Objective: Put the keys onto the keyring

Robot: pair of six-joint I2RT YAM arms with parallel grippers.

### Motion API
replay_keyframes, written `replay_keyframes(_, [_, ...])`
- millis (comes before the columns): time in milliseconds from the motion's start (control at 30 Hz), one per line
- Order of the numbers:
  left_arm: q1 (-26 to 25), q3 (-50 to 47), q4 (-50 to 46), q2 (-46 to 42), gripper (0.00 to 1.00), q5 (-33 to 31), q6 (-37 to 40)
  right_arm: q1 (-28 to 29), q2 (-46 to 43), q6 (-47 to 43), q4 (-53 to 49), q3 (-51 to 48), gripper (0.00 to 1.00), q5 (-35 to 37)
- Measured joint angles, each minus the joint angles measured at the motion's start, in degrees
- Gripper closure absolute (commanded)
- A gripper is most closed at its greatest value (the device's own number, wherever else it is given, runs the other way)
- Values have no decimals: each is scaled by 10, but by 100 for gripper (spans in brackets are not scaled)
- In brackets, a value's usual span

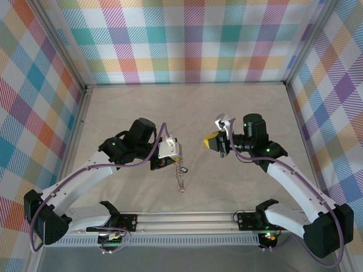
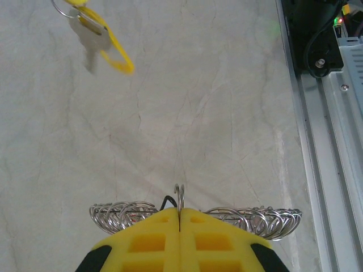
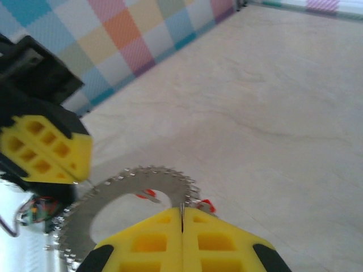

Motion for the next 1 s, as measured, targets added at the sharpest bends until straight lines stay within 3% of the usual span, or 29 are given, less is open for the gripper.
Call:
replay_keyframes(167, [0,0,11,0,100,17,11,44,0,-7,16,-2,100,-14])
replay_keyframes(500, [0,24,-9,3,100,88,87,66,-21,-237,151,-143,100,-69])
replay_keyframes(700, [0,61,-41,22,100,119,127,66,-21,-354,184,-145,100,-102])
replay_keyframes(1000, [0,63,-64,27,100,133,148,74,-16,-438,165,-111,100,-131])
